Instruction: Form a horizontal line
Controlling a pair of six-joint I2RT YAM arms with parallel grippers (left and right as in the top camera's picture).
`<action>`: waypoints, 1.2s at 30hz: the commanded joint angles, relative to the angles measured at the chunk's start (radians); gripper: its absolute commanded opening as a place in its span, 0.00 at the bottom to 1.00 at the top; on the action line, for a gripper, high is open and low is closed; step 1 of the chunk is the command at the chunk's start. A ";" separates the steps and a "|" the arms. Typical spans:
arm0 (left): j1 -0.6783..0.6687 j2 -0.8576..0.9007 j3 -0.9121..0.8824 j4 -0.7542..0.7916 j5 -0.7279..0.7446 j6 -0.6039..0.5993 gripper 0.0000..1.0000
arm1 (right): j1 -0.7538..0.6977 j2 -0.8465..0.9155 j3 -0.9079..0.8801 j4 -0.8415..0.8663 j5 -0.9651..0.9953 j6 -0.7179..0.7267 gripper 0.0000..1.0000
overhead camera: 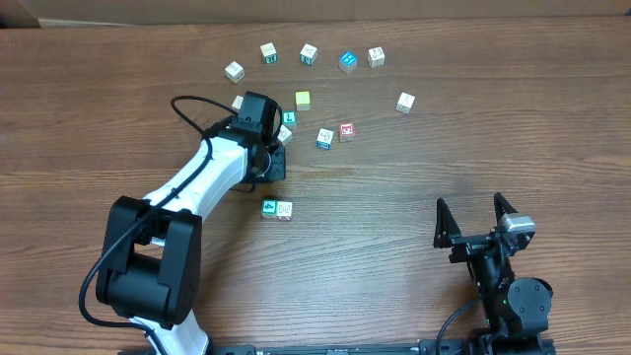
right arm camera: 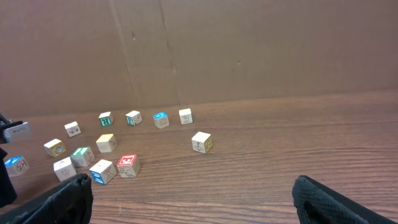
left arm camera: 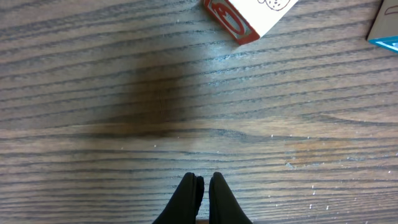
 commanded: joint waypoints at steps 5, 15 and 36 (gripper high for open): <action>-0.007 0.023 -0.003 -0.019 -0.013 -0.010 0.04 | 0.005 -0.010 -0.010 0.006 0.002 -0.008 1.00; -0.007 0.023 -0.003 -0.035 0.005 -0.010 0.04 | 0.005 -0.010 -0.010 0.006 0.002 -0.008 1.00; -0.007 0.023 -0.003 -0.032 0.004 -0.010 0.04 | 0.005 -0.010 -0.010 0.006 0.002 -0.008 1.00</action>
